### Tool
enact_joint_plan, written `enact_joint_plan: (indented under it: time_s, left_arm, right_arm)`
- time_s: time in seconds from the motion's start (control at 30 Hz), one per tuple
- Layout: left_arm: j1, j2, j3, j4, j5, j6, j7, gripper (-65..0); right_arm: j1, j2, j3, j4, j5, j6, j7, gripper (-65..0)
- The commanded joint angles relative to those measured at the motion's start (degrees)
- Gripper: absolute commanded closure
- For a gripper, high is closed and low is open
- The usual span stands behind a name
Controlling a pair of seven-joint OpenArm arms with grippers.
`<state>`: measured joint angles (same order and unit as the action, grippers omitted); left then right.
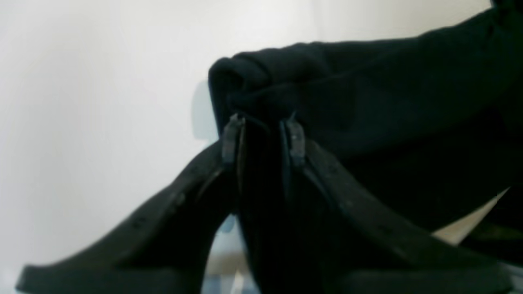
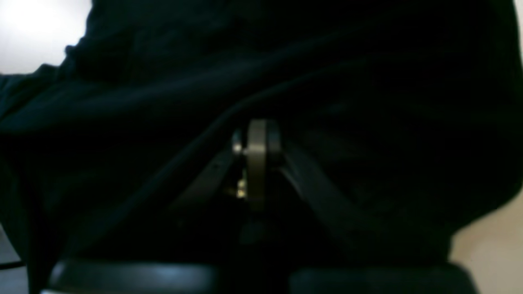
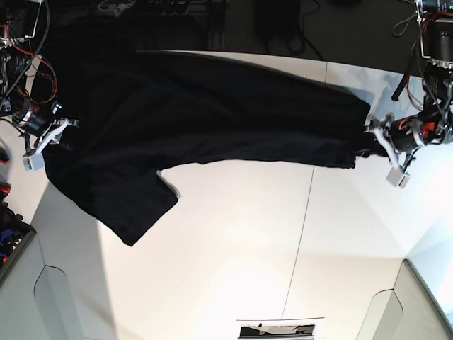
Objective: Layout the t-shirt on the table in an organized manner, then fold the t-shirt properly
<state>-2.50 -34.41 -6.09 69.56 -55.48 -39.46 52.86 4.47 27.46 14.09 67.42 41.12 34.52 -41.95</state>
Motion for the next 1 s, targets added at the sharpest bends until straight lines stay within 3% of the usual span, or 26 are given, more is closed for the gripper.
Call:
enact_joint_plan:
  time_s: [0.0,0.23,0.43,0.57,0.77,0.97]
  left_arm:
    - [-2.05,-0.81,-0.57,0.37,0.55,-0.54,-1.53,-16.8]
    - [-9.86,0.13,-0.57,-8.11,3.10,-0.54,-3.02,-16.8]
    - [-14.14,0.28,-0.57,-14.43,2.95,-0.54,-4.96,-16.8]
    - [-14.82,-0.04,-0.57,-13.75,-1.01,-0.54,-5.16,-16.8]
    - [-12.83,-2.86,-0.74,-6.40,-10.16,-0.54,1.70,-16.8]
    - [-6.05,-8.22,-0.74,4.42,-12.98,-0.54,2.29,-16.8]
  right_arm:
    - [0.98,0.92,0.07,-0.52,-2.45,-1.18,-0.57,0.0]
    - [7.26,0.94,0.07,-5.25,-6.49,-1.27,2.93,0.0]
    - [12.24,0.94,0.09,-8.96,-6.25,-1.29,3.13,0.0]
    - [12.96,0.96,0.20,-6.60,-4.09,-1.29,2.69,0.0]
    - [8.96,1.07,5.79,5.25,0.09,-1.29,-1.05,0.0]
    - [-2.23,1.07,16.09,20.11,4.72,-1.27,-4.42,0.0]
